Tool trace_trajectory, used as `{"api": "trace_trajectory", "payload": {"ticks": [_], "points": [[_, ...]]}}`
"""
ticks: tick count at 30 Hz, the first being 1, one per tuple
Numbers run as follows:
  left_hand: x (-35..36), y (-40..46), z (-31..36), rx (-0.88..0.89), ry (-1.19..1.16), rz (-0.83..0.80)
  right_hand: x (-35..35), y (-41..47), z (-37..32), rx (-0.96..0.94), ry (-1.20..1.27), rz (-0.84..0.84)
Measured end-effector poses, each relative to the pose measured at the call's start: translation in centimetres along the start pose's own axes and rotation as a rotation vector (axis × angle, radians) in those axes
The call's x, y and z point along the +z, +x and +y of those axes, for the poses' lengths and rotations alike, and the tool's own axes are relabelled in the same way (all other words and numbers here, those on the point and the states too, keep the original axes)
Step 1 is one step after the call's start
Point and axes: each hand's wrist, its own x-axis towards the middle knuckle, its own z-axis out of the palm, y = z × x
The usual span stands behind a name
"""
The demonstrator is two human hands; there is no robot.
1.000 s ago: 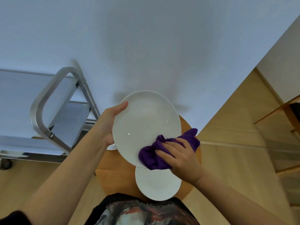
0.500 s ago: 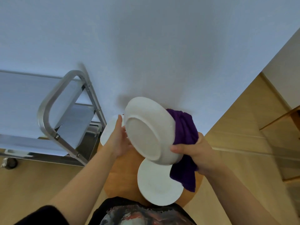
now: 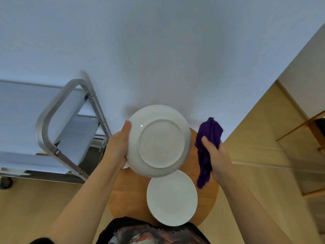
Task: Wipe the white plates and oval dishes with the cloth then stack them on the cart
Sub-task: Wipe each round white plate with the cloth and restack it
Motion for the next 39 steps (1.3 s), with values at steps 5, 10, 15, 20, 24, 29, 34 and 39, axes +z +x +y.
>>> {"api": "trace_trajectory", "payload": {"ticks": [5, 10, 15, 20, 24, 29, 34, 39], "points": [[1.7, -2.0, 2.0, 0.429, 0.418, -0.019, 2.4, -0.5, -2.4, -0.51, -0.58, -0.286], [2.2, -3.4, 3.1, 0.499, 0.496, -0.193, 4.0, 0.9, -4.4, -0.749, -1.057, -0.367], [1.4, -4.3, 3.8, 0.471, 0.427, -0.284, 3.1, 1.6, -6.5, -0.873, -1.003, -0.371], [0.9, -5.0, 4.8, 0.41, 0.222, -0.215, 2.4, 1.7, -6.5, -0.835, -0.672, -0.208], [1.1, -4.9, 5.3, 0.332, 0.039, -0.118, 2.1, 1.4, -5.3, -0.658, -0.375, -0.047], [2.0, -4.0, 5.3, 0.184, -0.27, -0.069, 4.3, 0.2, -2.2, -0.456, 0.056, 0.16], [3.3, -4.8, 4.0, 0.191, -0.35, -0.106, 4.9, -0.1, -1.3, -0.267, 0.216, 0.156], [-1.3, -3.2, 5.4, 0.002, -0.187, -0.726, 0.9, 0.9, -3.8, -0.219, -0.011, -0.05]]}}
